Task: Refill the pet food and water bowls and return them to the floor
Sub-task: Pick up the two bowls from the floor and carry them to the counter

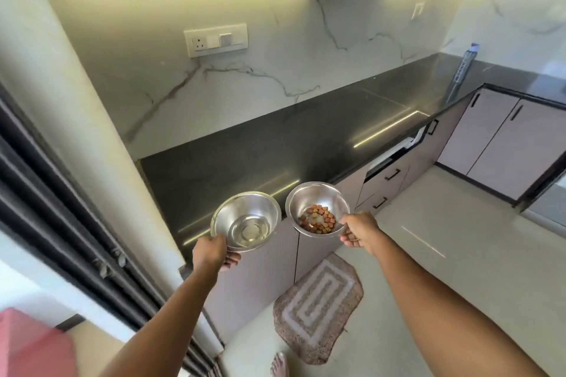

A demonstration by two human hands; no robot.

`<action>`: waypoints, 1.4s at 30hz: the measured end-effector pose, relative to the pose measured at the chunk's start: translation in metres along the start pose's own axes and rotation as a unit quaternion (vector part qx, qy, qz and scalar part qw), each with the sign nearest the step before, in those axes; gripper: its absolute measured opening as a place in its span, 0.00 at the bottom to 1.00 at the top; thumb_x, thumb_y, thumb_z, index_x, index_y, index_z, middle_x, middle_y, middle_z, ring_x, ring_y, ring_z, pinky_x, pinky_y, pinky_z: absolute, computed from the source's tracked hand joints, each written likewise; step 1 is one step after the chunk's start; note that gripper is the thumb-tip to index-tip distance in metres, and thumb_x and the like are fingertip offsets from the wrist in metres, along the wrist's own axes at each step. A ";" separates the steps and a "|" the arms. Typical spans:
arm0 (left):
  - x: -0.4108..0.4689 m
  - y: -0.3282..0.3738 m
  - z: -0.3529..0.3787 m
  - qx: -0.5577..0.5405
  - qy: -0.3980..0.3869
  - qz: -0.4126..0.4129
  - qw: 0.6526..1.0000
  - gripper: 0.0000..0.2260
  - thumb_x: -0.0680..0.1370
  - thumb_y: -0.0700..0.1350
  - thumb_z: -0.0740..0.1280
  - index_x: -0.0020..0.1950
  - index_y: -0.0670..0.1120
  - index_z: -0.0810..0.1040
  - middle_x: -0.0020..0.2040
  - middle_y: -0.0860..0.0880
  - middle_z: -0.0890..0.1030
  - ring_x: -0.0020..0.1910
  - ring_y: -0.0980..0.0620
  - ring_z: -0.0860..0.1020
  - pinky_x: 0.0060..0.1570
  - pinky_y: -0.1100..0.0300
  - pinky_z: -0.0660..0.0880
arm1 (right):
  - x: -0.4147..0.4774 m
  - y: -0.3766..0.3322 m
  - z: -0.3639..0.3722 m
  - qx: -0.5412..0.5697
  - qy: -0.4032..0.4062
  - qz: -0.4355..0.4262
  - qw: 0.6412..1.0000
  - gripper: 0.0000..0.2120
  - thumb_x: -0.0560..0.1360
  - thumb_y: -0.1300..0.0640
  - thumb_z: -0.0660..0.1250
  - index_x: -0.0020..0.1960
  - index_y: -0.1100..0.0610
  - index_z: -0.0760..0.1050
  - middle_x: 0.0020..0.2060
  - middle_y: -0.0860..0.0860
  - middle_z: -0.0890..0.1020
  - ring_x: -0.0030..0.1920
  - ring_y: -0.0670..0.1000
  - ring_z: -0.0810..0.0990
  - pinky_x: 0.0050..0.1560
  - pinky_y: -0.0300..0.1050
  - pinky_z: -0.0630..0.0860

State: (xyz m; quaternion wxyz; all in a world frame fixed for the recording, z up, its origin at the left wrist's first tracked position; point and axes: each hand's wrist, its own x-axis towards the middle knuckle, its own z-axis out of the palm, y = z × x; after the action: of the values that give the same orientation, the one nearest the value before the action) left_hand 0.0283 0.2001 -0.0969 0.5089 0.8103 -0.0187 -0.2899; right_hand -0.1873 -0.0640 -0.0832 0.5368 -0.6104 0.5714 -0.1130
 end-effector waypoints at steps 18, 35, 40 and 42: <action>0.198 0.137 0.076 -0.018 0.050 0.004 0.999 0.19 0.81 0.44 0.58 0.41 0.35 0.84 0.31 0.40 0.86 0.33 0.42 0.85 0.44 0.49 0.83 | 0.238 -0.168 0.034 -0.056 -0.077 -0.033 0.995 0.12 0.83 0.57 0.68 0.50 0.67 0.81 0.34 0.59 0.84 0.34 0.53 0.84 0.35 0.43 0.81; 0.262 0.162 0.147 -0.053 0.185 -0.109 0.975 0.17 0.80 0.41 0.57 0.44 0.34 0.83 0.32 0.38 0.86 0.31 0.43 0.83 0.33 0.57 0.79 | 0.441 -0.266 0.069 -0.201 -0.233 -0.078 0.948 0.10 0.81 0.59 0.69 0.53 0.67 0.82 0.32 0.58 0.83 0.29 0.51 0.83 0.31 0.43 0.80; 0.264 0.163 0.156 -0.053 0.201 -0.135 0.969 0.18 0.79 0.41 0.56 0.43 0.34 0.83 0.33 0.38 0.86 0.33 0.43 0.84 0.36 0.56 0.79 | 0.471 -0.276 0.071 -0.247 -0.265 -0.092 0.928 0.10 0.81 0.60 0.69 0.53 0.68 0.82 0.31 0.59 0.83 0.28 0.51 0.82 0.30 0.42 0.80; 0.263 0.163 0.158 -0.046 0.205 -0.144 0.967 0.18 0.80 0.40 0.56 0.43 0.33 0.83 0.33 0.37 0.86 0.32 0.42 0.84 0.36 0.56 0.80 | 0.479 -0.275 0.069 -0.266 -0.279 -0.100 0.917 0.09 0.81 0.61 0.68 0.53 0.67 0.82 0.33 0.59 0.85 0.29 0.52 0.83 0.32 0.43 0.80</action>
State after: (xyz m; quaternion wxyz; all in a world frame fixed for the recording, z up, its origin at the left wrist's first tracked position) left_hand 0.2127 -0.0929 -0.1286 0.4917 0.8222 0.2163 -0.1884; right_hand 0.1775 -0.4829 -0.1226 0.4777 -0.7915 0.3437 0.1649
